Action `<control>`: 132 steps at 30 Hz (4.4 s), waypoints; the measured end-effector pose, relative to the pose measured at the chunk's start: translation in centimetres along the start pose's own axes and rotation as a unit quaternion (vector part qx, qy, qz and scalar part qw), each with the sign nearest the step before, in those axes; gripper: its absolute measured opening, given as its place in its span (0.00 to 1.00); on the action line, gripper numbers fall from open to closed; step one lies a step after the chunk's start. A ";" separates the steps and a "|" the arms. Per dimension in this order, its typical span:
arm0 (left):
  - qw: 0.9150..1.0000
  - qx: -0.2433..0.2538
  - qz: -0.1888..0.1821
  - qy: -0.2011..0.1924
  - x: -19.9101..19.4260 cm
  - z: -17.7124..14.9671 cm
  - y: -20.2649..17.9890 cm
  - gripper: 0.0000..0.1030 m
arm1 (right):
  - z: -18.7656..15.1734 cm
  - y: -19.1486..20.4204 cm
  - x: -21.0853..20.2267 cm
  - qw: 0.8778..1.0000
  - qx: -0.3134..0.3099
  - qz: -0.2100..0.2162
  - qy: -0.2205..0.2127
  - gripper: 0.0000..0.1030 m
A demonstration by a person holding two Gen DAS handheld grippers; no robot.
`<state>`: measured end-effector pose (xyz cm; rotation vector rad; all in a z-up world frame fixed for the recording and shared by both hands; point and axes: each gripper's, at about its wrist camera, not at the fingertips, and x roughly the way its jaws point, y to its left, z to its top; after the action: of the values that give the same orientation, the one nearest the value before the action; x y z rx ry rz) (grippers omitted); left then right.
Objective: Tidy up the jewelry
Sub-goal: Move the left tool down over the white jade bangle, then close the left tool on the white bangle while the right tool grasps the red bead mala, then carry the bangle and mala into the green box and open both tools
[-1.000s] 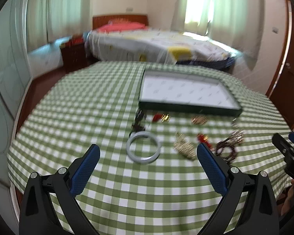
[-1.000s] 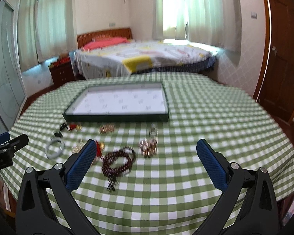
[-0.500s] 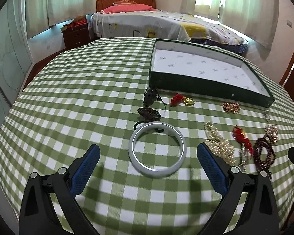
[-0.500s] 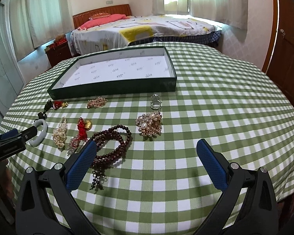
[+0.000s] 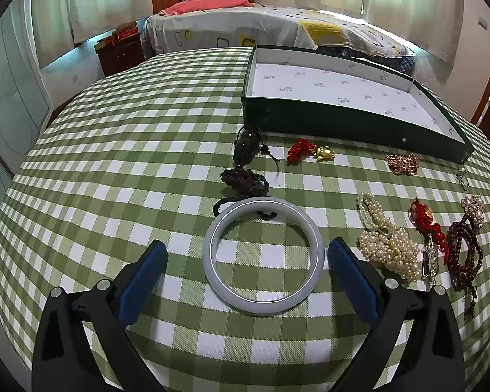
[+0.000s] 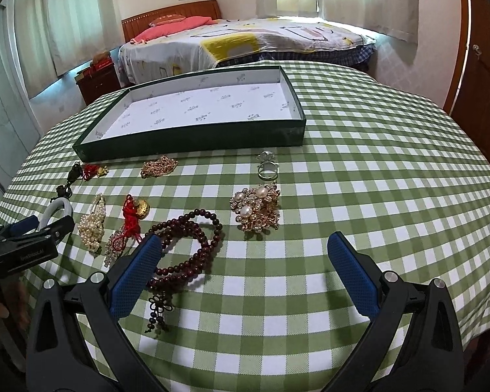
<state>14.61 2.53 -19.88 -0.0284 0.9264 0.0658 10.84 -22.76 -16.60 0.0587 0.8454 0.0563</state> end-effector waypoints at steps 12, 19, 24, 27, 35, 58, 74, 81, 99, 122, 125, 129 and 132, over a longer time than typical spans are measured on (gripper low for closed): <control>1.000 0.017 -0.014 -0.019 -0.8 -0.7 0.2 0.79 | -0.1 0.9 0.5 1.000 -0.013 0.007 0.007 0.96; 0.999 0.028 -0.021 -0.028 -1.3 -0.9 -0.1 0.67 | -0.2 2.0 0.6 1.000 -0.026 0.013 0.007 0.96; 0.999 0.028 -0.020 -0.030 -1.4 -1.1 -0.2 0.66 | -0.1 2.6 0.8 0.999 -0.033 0.016 0.007 0.96; 0.999 0.028 -0.020 -0.031 -1.5 -1.2 -0.2 0.67 | -0.1 3.0 1.1 0.999 -0.041 0.015 0.009 0.96; 0.999 0.028 -0.020 -0.035 -1.6 -1.4 -0.1 0.67 | -0.5 4.4 2.5 0.997 -0.065 0.015 0.032 0.83; 0.999 0.015 -0.011 -0.033 -1.2 -1.0 0.0 0.75 | -1.6 5.0 1.7 0.994 -0.108 0.031 0.014 0.18; 0.998 0.027 -0.016 -0.046 -1.8 -1.9 -0.2 0.66 | -1.4 3.8 0.9 0.995 -0.093 0.040 0.002 0.16; 0.998 0.035 -0.014 -0.060 -3.1 -2.2 -0.5 0.66 | -1.2 3.4 0.1 0.996 -0.081 0.047 -0.006 0.16; 0.989 0.037 -0.048 -0.134 -8.8 1.9 -1.9 0.66 | 2.5 3.1 -4.7 0.992 -0.060 0.077 -0.084 0.16; 0.982 0.058 -0.078 -0.161 -0.9 14.6 -6.5 0.66 | 16.0 0.4 4.0 0.988 -0.043 0.063 -0.133 0.16; 0.987 0.059 -0.078 -0.128 2.0 14.4 -6.9 0.66 | 15.9 -0.2 6.5 0.992 -0.035 0.062 -0.102 0.16; 0.991 0.061 -0.076 -0.095 4.3 13.6 -7.1 0.66 | 14.9 -0.6 9.1 0.996 -0.030 0.060 -0.061 0.16; 0.992 0.065 -0.072 -0.080 5.4 13.3 -7.2 0.66 | 14.4 -0.8 10.8 0.997 -0.032 0.057 -0.037 0.16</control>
<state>28.99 -3.70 -16.26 0.0296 0.7649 -0.1254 28.81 -23.23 -15.19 0.0489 0.7653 0.1870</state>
